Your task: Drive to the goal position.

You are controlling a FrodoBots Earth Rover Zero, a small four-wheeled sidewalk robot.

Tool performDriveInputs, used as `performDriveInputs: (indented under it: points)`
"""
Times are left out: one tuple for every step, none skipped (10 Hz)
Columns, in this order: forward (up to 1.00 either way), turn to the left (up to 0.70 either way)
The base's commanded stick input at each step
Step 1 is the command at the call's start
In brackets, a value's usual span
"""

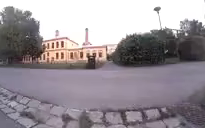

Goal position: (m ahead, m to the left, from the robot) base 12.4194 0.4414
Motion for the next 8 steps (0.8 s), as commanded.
performDriveInputs:
  points:
    - [0.5,0.0]
    - [0.5,0.0]
    - [0.5,0.0]
    - [0.5,0.0]
    - [0.5,0.0]
    - [0.5,0.0]
    - [0.5,0.0]
    - [0.5,0.0]
